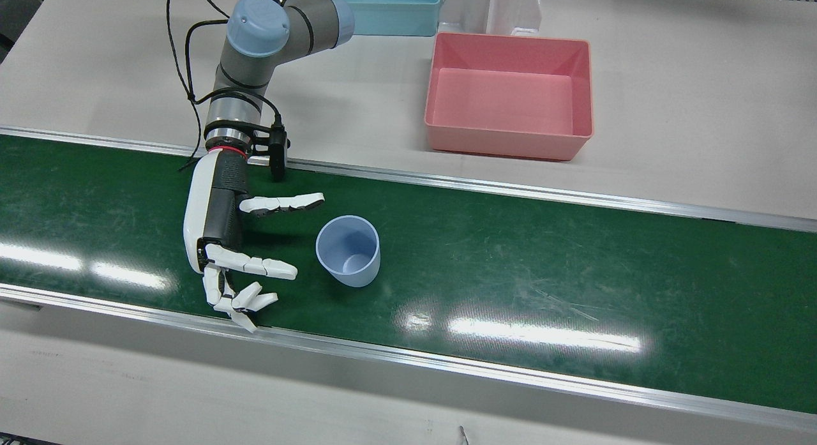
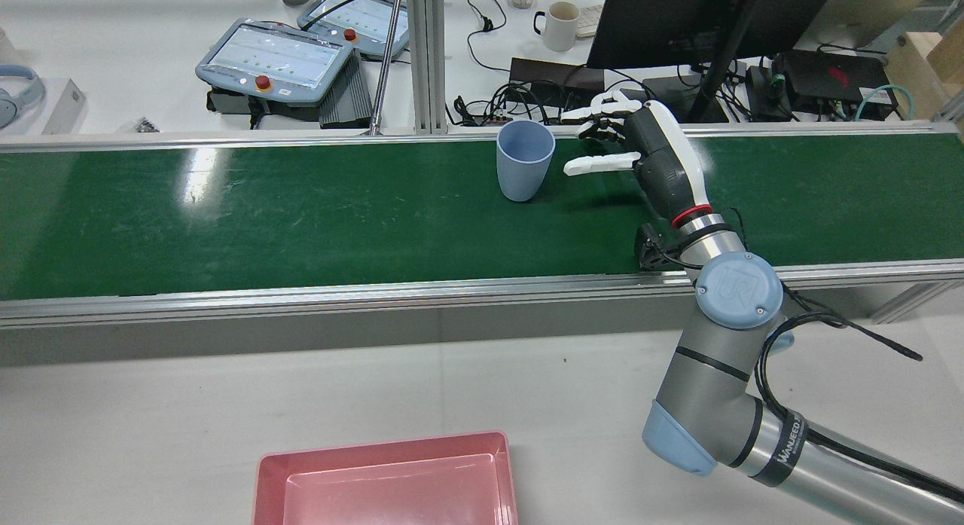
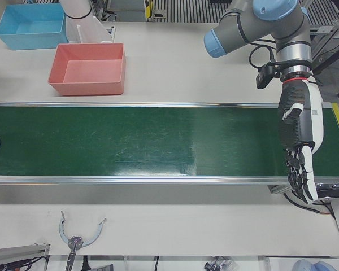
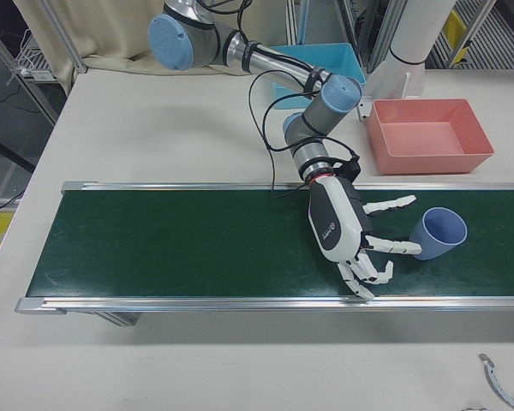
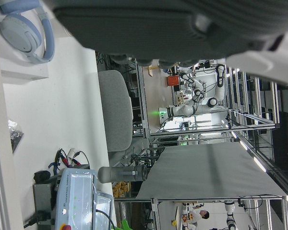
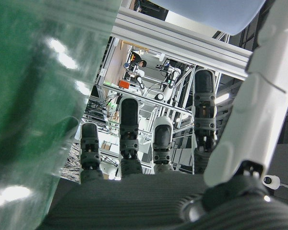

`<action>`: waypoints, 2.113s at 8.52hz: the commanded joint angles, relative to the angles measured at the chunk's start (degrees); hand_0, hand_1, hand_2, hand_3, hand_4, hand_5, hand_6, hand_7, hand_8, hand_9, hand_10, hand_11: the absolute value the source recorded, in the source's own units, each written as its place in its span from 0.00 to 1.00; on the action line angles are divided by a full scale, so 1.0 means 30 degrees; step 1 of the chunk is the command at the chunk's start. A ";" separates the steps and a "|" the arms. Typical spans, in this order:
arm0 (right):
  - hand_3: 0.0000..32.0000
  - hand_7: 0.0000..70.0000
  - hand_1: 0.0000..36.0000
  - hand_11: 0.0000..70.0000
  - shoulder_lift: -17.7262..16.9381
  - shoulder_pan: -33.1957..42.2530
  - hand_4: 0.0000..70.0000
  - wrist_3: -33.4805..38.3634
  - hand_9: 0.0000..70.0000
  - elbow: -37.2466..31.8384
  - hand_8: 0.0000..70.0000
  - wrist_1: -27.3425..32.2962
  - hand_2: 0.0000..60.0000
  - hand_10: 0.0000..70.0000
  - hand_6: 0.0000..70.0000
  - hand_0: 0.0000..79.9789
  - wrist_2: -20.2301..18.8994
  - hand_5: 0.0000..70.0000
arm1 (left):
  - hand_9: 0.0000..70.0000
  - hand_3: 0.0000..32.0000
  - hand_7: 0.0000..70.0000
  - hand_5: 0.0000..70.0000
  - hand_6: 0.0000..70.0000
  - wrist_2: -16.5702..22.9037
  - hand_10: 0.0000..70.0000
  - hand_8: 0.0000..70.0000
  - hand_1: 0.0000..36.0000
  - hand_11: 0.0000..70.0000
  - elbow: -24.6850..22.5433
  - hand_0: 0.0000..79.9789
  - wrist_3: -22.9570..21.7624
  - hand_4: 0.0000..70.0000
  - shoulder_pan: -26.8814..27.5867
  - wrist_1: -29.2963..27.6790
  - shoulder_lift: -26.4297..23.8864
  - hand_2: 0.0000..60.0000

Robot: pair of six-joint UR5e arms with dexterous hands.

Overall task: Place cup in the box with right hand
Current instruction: 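Hold the open right hand on the belt as the cup approaches, then keep the right hand still while the cup slides into its palm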

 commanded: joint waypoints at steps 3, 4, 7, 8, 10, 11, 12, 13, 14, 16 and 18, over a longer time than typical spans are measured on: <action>0.73 1.00 0.33 0.29 -0.0243 0.0350 0.51 0.0059 0.63 0.0002 0.45 -0.0028 0.00 0.20 0.19 0.66 -0.0209 0.11 | 0.00 0.00 0.00 0.00 0.00 -0.0001 0.00 0.00 0.00 0.00 0.0012 0.00 -0.0001 0.00 0.0002 0.0000 0.0000 0.00; 0.79 1.00 0.32 0.29 -0.0243 0.0555 0.48 0.0059 0.62 0.0001 0.44 -0.0028 0.00 0.20 0.19 0.66 -0.0210 0.11 | 0.00 0.00 0.00 0.00 0.00 -0.0001 0.00 0.00 0.00 0.00 0.0012 0.00 -0.0001 0.00 0.0002 0.0000 0.0000 0.00; 0.84 1.00 0.32 0.28 -0.0243 0.0587 0.50 0.0030 0.61 -0.0028 0.43 -0.0058 0.00 0.19 0.18 0.66 -0.0210 0.10 | 0.00 0.00 0.00 0.00 0.00 -0.0001 0.00 0.00 0.00 0.00 0.0012 0.00 -0.0001 0.00 0.0001 0.0000 0.0000 0.00; 0.82 1.00 0.32 0.28 -0.0272 0.0499 0.51 0.0030 0.62 -0.0028 0.44 -0.0058 0.00 0.19 0.19 0.67 -0.0297 0.11 | 0.00 0.00 0.00 0.00 0.00 -0.0001 0.00 0.00 0.00 0.00 0.0012 0.00 -0.0001 0.00 -0.0027 0.0000 0.0000 0.00; 0.79 1.00 0.36 0.29 -0.0272 0.0265 0.50 0.0030 0.63 0.0001 0.44 -0.0058 0.00 0.20 0.19 0.68 -0.0327 0.11 | 0.00 0.00 0.00 0.00 0.00 -0.0001 0.00 0.00 0.00 0.00 0.0012 0.00 0.0000 0.00 0.0002 0.0000 0.0000 0.00; 0.79 1.00 0.36 0.29 -0.0272 0.0206 0.50 0.0001 0.63 0.0001 0.44 -0.0058 0.00 0.20 0.19 0.68 -0.0327 0.11 | 0.00 0.00 0.00 0.00 0.00 -0.0001 0.00 0.00 0.00 0.00 -0.0017 0.00 -0.0001 0.00 0.0002 0.0000 0.0000 0.00; 0.81 1.00 0.33 0.29 -0.0272 0.0205 0.50 0.0000 0.63 0.0030 0.44 -0.0058 0.00 0.20 0.19 0.67 -0.0327 0.11 | 0.00 0.00 0.00 0.00 0.00 0.0029 0.00 0.00 0.00 0.00 -0.0017 0.00 -0.0001 0.00 0.0002 0.0000 0.0000 0.00; 0.81 1.00 0.33 0.28 -0.0272 0.0205 0.50 0.0000 0.63 0.0089 0.44 -0.0087 0.00 0.19 0.19 0.67 -0.0327 0.11 | 0.00 0.00 0.00 0.00 0.00 0.0029 0.00 0.00 0.00 0.00 -0.0017 0.00 -0.0001 0.00 0.0002 0.0000 0.0000 0.00; 0.82 1.00 0.34 0.28 -0.0272 0.0234 0.49 0.0029 0.63 0.0176 0.44 -0.0406 0.00 0.19 0.19 0.68 -0.0327 0.11 | 0.00 0.00 0.00 0.00 0.00 0.0000 0.00 0.00 0.00 0.00 -0.0017 0.00 -0.0001 0.00 0.0002 0.0000 0.0000 0.00; 0.84 1.00 0.35 0.28 -0.0272 0.0235 0.49 0.0030 0.63 0.0236 0.44 -0.0468 0.00 0.19 0.19 0.69 -0.0327 0.11 | 0.00 0.00 0.00 0.00 0.00 -0.0001 0.00 0.00 0.00 0.00 -0.0017 0.00 -0.0001 0.00 0.0002 0.0000 0.0000 0.00; 0.84 1.00 0.35 0.28 -0.0389 0.0235 0.48 0.0030 0.63 0.0236 0.44 -0.0468 0.00 0.19 0.19 0.69 -0.0327 0.11 | 0.00 0.00 0.00 0.00 0.00 -0.0001 0.00 0.00 0.00 0.00 0.0012 0.00 -0.0001 0.00 0.0001 0.0000 0.0000 0.00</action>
